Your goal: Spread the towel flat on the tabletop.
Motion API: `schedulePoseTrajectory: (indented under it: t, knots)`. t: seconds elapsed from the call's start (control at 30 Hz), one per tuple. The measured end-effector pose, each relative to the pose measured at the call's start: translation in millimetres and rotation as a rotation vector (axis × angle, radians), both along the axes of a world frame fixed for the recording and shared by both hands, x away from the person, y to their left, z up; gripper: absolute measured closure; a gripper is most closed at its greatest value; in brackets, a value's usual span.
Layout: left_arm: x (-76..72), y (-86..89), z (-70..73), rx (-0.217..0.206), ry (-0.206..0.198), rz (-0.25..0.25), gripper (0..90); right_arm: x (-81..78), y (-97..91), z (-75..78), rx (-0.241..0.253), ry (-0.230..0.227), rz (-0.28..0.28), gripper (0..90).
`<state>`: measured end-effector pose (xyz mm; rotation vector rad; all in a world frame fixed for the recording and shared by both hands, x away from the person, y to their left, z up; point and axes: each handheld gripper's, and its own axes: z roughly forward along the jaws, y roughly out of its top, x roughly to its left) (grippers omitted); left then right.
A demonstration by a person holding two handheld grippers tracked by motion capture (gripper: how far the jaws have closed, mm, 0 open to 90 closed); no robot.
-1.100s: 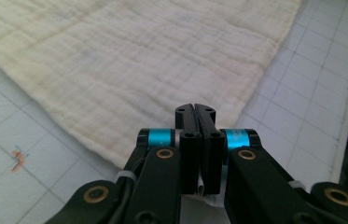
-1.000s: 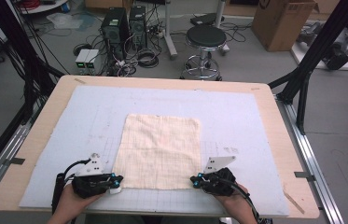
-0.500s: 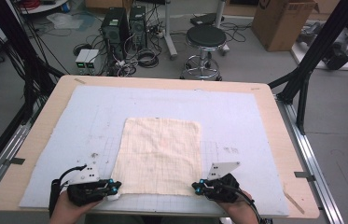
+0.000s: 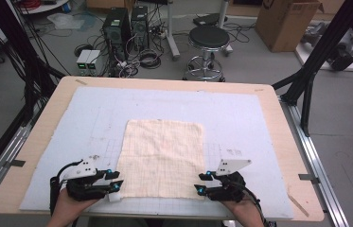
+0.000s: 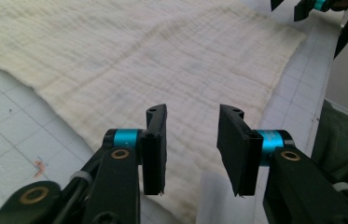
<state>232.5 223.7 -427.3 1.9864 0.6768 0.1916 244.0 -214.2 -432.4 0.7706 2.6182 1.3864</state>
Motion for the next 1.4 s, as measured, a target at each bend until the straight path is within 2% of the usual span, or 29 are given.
schedulePoseTrajectory:
  t: [0.17, 0.23, 0.37, 0.57, 0.63, 0.7, 0.77, 0.87, 0.93, 1.07, 1.27, 1.4]
  knots:
    - [6.9, -1.0, 0.1, -0.018, -0.014, 0.017, 56.2, 7.6, -0.9, 2.0, 0.027, 0.001, -0.021, 44.4]
    - [11.5, -1.9, 0.1, -0.004, -0.03, 0.032, 55.3, 12.2, -0.5, 2.2, 0.036, 0.009, -0.038, 41.1]
    - [18.0, -0.4, 0.5, -0.004, -0.032, 0.065, 51.7, 20.0, 1.2, 0.5, 0.031, 0.007, -0.065, 36.3]
    - [25.2, 1.4, 2.7, -0.009, -0.013, 0.117, 42.3, 30.5, 2.3, -1.3, 0.029, 0.007, -0.111, 29.5]
    - [27.6, 2.4, 3.3, -0.012, -0.016, 0.133, 40.1, 33.8, 1.5, -0.9, 0.025, -0.011, -0.121, 27.4]
    - [30.1, 2.8, 3.9, -0.002, -0.021, 0.142, 39.4, 38.2, -0.6, 0.4, 0.057, -0.013, -0.131, 24.7]
    - [34.0, 2.7, 4.6, 0.0, -0.022, 0.156, 38.1, 41.5, -2.9, 3.2, 0.071, -0.012, -0.148, 24.2]
    - [39.3, 2.7, 7.1, -0.008, -0.029, 0.17, 37.0, 47.4, -4.2, 5.8, 0.064, -0.024, -0.165, 22.8]
    - [43.3, 2.3, 8.8, -0.025, -0.025, 0.18, 35.9, 51.7, -4.0, 7.1, 0.059, -0.037, -0.169, 22.8]
    - [49.3, 1.4, 9.8, -0.022, -0.034, 0.2, 35.4, 59.0, -4.1, 7.5, 0.068, -0.036, -0.169, 22.6]
    - [50.3, -0.3, 9.2, -0.01, -0.04, 0.195, 34.7, 60.8, -1.3, 5.2, 0.041, -0.038, -0.156, 22.5]
    - [50.3, -1.3, 10.2, 0.0, -0.038, 0.175, 33.4, 58.0, 0.1, 7.1, 0.052, -0.04, -0.158, 22.6]
